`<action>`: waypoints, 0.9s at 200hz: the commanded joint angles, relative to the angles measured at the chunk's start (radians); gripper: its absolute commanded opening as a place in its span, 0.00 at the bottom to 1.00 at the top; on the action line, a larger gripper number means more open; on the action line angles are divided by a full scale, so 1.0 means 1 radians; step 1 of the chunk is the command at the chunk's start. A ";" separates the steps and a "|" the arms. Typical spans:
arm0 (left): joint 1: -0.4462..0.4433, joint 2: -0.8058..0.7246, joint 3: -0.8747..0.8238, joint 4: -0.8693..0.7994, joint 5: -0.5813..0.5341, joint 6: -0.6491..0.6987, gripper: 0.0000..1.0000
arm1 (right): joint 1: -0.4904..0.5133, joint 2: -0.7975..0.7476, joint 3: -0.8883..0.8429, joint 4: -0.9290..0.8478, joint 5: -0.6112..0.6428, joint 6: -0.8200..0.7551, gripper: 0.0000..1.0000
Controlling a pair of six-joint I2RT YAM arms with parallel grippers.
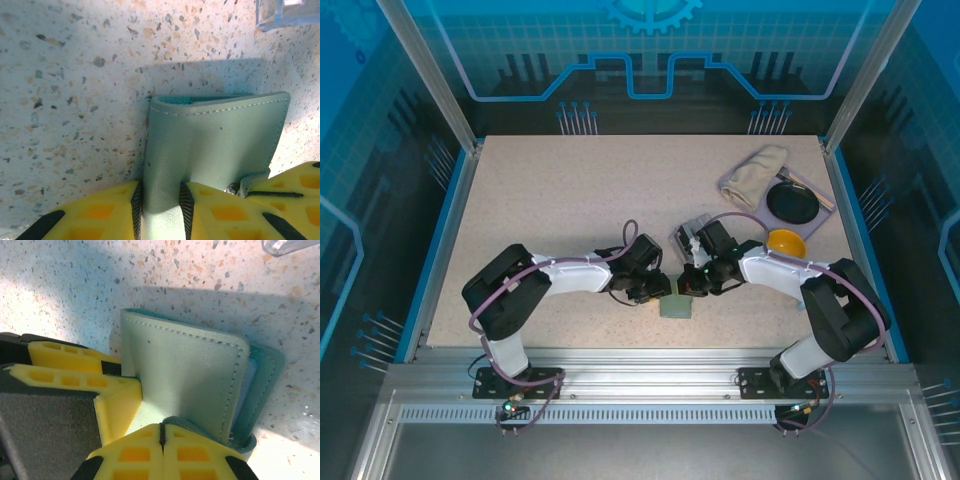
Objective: Put the credit cards into the card holder
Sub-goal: Close the button on the card holder.
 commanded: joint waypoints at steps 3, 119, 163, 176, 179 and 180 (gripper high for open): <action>-0.025 0.043 0.003 -0.005 0.018 -0.021 0.29 | 0.016 0.020 0.019 0.055 0.012 0.031 0.00; -0.028 0.042 0.005 -0.014 0.011 -0.021 0.28 | 0.046 0.135 -0.005 -0.005 0.098 0.030 0.00; -0.029 -0.036 -0.032 -0.008 -0.049 -0.014 0.31 | 0.047 0.002 -0.016 0.017 0.067 0.006 0.12; -0.029 -0.120 -0.055 -0.034 -0.133 0.010 0.44 | 0.046 -0.133 0.037 -0.051 0.154 -0.036 0.31; -0.029 -0.136 -0.057 -0.053 -0.161 0.019 0.48 | 0.046 -0.169 0.045 -0.062 0.183 -0.044 0.41; -0.028 -0.147 -0.057 -0.061 -0.173 0.024 0.49 | 0.045 -0.181 0.048 -0.064 0.197 -0.047 0.45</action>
